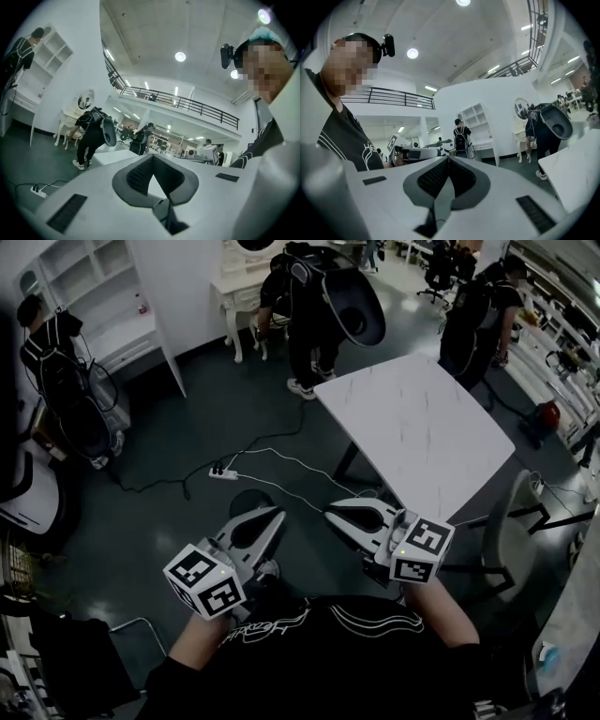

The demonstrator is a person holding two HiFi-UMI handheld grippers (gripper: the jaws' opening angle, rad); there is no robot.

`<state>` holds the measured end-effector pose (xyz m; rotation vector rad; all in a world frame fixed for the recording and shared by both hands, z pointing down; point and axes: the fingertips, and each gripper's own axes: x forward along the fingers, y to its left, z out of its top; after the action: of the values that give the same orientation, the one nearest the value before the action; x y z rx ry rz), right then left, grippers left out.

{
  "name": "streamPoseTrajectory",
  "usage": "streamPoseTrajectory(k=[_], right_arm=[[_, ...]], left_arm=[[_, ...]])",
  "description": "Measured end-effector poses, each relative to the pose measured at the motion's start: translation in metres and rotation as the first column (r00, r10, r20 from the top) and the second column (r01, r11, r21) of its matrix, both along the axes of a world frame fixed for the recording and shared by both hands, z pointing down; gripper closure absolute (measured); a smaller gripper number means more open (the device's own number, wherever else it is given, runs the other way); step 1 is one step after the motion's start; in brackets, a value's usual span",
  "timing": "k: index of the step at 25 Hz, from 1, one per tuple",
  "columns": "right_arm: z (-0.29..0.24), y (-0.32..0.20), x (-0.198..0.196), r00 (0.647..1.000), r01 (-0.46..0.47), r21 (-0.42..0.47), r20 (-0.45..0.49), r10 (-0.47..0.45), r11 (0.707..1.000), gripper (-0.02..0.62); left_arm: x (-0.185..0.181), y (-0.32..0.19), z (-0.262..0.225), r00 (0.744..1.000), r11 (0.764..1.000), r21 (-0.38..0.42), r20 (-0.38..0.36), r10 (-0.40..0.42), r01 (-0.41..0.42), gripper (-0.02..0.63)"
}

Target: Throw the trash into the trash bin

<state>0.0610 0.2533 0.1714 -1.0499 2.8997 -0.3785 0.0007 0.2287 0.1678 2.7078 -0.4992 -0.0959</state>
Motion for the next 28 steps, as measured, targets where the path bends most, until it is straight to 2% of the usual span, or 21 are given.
streamPoseTrajectory(k=[5, 13, 21, 28], right_arm=[[-0.011, 0.027, 0.02, 0.998, -0.026, 0.019, 0.051, 0.025, 0.999, 0.561], [-0.019, 0.049, 0.023, 0.994, -0.04, 0.008, 0.1, 0.039, 0.999, 0.563], [-0.003, 0.061, 0.023, 0.994, -0.067, -0.007, 0.085, 0.068, 0.998, 0.563], [0.006, 0.062, 0.018, 0.995, -0.073, -0.02, 0.07, 0.074, 0.997, 0.563]], left_arm=[[0.025, 0.029, -0.014, 0.998, 0.997, 0.056, 0.038, 0.049, -0.051, 0.6], [0.036, 0.054, -0.021, 0.995, 0.995, 0.036, 0.034, 0.095, -0.096, 0.6], [0.04, 0.065, -0.011, 0.992, 0.992, 0.018, 0.03, 0.124, -0.124, 0.6], [0.034, 0.064, 0.003, 0.993, 0.993, -0.019, 0.004, 0.117, -0.117, 0.601]])
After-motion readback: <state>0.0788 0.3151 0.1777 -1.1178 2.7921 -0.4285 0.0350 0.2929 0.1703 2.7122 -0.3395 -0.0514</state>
